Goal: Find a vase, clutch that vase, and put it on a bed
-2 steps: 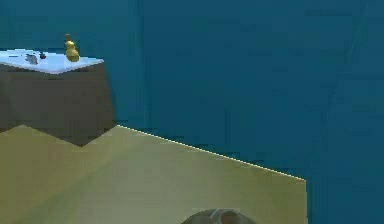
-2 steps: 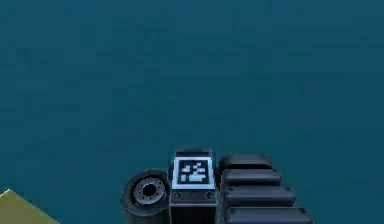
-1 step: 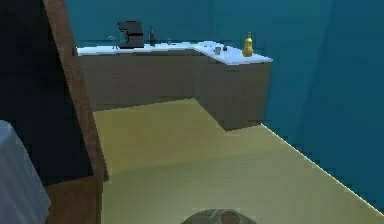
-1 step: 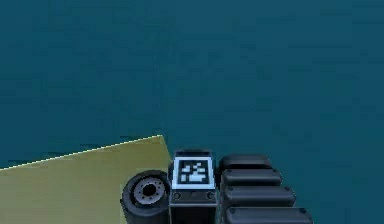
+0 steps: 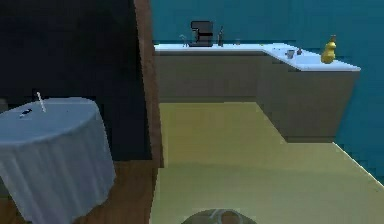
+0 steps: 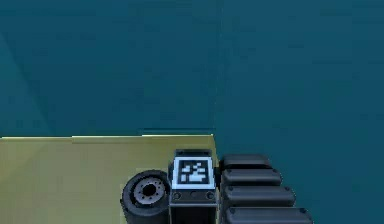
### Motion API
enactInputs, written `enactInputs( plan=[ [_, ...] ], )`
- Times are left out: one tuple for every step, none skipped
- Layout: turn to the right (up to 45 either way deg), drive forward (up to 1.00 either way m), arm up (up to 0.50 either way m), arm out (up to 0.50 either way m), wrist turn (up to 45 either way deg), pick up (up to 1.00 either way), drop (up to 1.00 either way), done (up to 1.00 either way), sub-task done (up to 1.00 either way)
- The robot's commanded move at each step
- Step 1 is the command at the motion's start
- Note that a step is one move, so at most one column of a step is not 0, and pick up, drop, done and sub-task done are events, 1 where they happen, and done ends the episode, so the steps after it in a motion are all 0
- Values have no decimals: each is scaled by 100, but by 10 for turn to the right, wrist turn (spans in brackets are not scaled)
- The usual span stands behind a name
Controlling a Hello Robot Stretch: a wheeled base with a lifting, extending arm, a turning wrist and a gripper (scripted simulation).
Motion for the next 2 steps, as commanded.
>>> enactInputs(
  plan=[
    [0,10,0,0,0,0,0,0,0],
    [-450,0,0,0,0,0,0,0,0]
  ],
)
